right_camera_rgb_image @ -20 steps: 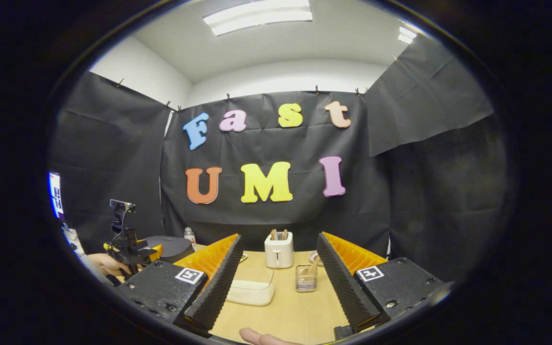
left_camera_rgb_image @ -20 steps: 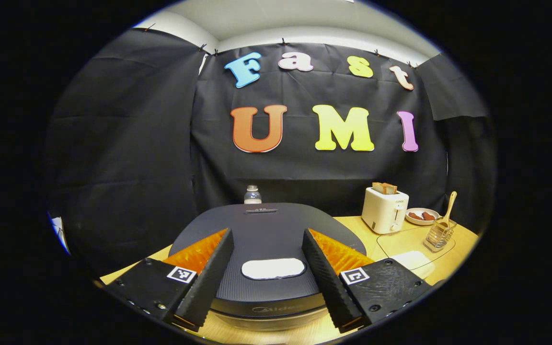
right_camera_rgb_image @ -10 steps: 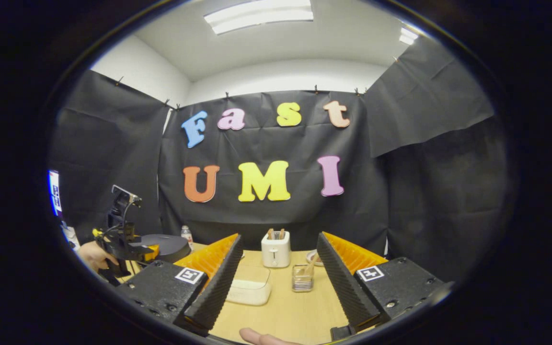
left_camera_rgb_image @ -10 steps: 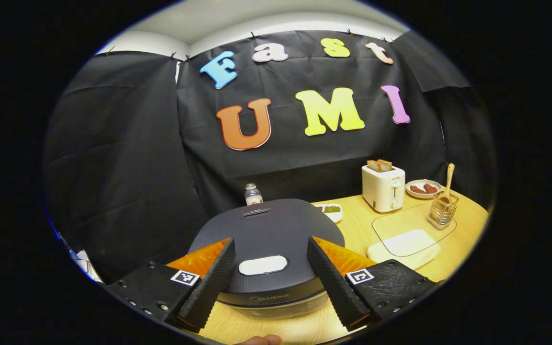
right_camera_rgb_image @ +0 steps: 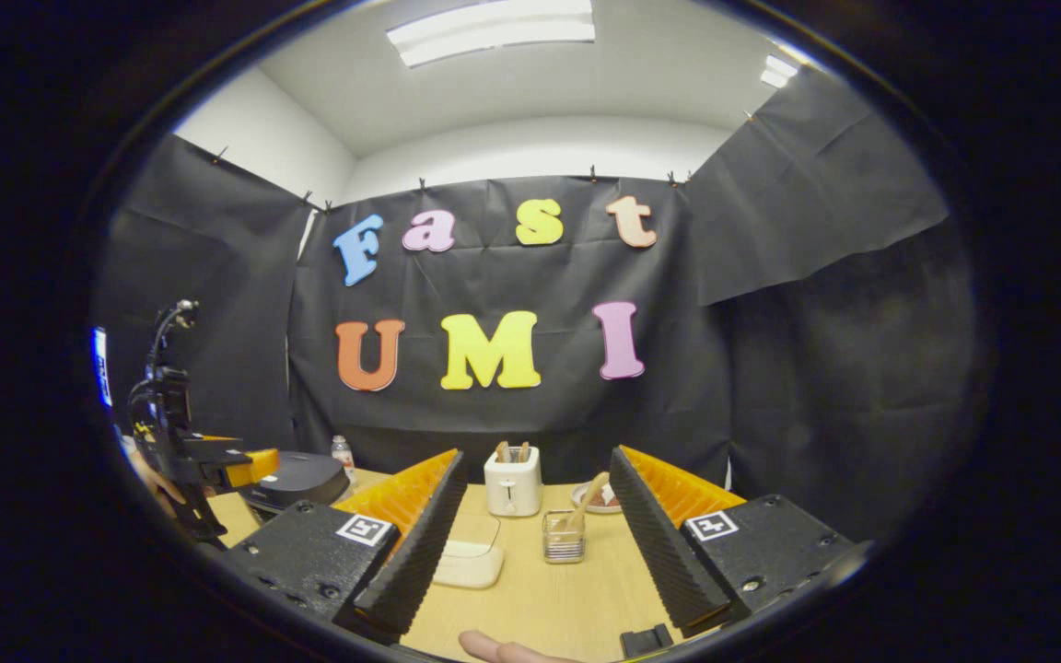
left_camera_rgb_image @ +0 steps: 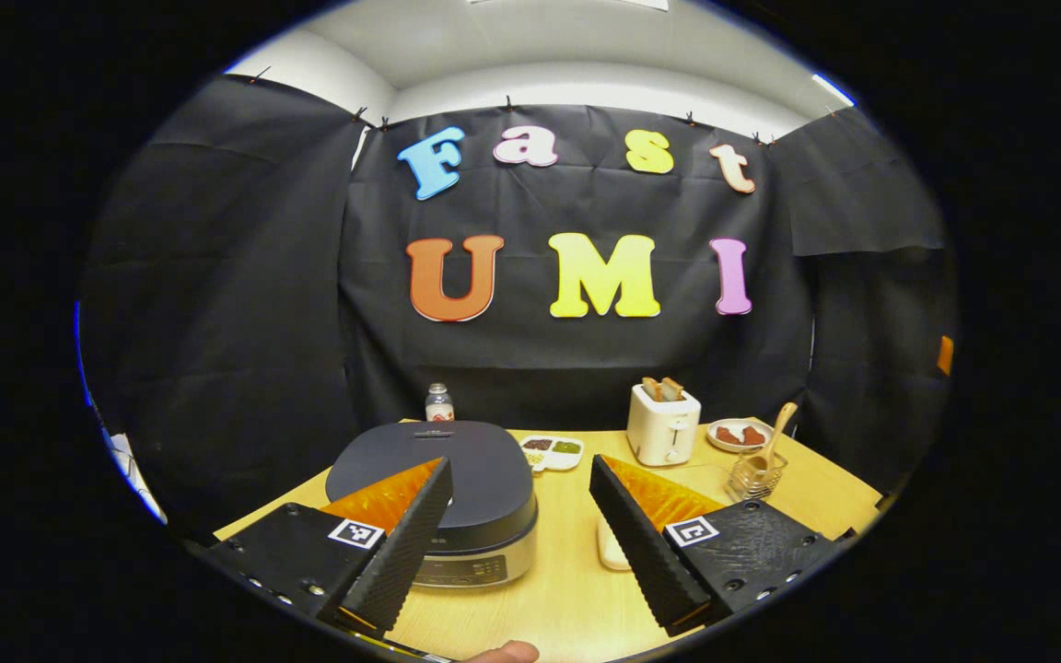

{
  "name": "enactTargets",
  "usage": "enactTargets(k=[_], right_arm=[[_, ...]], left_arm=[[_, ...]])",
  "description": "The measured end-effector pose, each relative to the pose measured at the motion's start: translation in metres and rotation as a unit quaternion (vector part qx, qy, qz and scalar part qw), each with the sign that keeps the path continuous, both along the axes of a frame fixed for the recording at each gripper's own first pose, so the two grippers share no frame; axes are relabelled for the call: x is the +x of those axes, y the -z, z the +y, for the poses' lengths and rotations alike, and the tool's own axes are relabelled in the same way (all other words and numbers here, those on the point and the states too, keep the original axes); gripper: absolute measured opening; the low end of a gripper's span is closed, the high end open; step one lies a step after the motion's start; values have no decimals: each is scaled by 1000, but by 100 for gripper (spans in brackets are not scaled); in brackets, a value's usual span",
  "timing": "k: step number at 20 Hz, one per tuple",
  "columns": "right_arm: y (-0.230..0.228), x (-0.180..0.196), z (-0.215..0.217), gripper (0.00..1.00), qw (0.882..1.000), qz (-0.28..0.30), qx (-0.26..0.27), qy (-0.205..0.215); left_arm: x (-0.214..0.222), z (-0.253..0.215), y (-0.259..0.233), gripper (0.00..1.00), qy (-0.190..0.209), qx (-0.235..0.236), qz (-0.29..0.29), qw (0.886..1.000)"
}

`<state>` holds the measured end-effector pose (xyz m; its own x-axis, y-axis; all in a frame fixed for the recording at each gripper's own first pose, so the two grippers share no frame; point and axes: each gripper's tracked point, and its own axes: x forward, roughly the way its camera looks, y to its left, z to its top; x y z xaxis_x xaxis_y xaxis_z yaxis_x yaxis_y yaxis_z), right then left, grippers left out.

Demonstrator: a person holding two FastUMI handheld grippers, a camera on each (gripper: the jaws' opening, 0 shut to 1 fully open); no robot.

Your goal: Close the left gripper, press the button to open the rice cooker; take a wooden spoon from the chopstick holder with the right hand, scoop a spoonful of rice and pour it into the rice cooker, then put the wooden spoon back into the chopstick holder.

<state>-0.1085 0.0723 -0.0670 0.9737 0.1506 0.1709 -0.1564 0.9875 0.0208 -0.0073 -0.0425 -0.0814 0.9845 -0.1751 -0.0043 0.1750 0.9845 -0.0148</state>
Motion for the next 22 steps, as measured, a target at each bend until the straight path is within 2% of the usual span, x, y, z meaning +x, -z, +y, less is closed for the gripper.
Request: enactTargets(k=[3,10,11,12,13,15,16,17,19,22], right_arm=[[1,0,-6,100,1000,0,0,6],[5,2,-14,100,1000,9,6,12],[6,2,-14,100,1000,11,4,10],[8,2,-13,95,1000,14,2,7],[8,2,-12,100,1000,16,2,5],[11,4,-13,100,1000,25,-2,9],[14,5,-14,95,999,30,-4,12],[15,6,-13,100,999,34,-5,14],[16,8,-15,95,999,40,-4,18],[22,10,-15,95,999,49,-5,19]], left_arm=[[-23,-17,-17,95,2,5,-27,1000],[-83,-26,-30,95,3,-35,-54,998],[-86,-27,-30,95,6,-38,-55,998],[-89,-26,-31,95,4,-35,-59,998],[-91,-22,-33,95,0,-32,-64,997],[-93,-20,-34,95,-4,-23,-66,998],[-93,-18,-33,95,-7,-19,-68,997],[-94,-16,-34,96,-8,-18,-68,997],[-94,-14,-32,96,-11,-24,-63,998],[-91,-7,-31,96,-19,-24,-59,998]])
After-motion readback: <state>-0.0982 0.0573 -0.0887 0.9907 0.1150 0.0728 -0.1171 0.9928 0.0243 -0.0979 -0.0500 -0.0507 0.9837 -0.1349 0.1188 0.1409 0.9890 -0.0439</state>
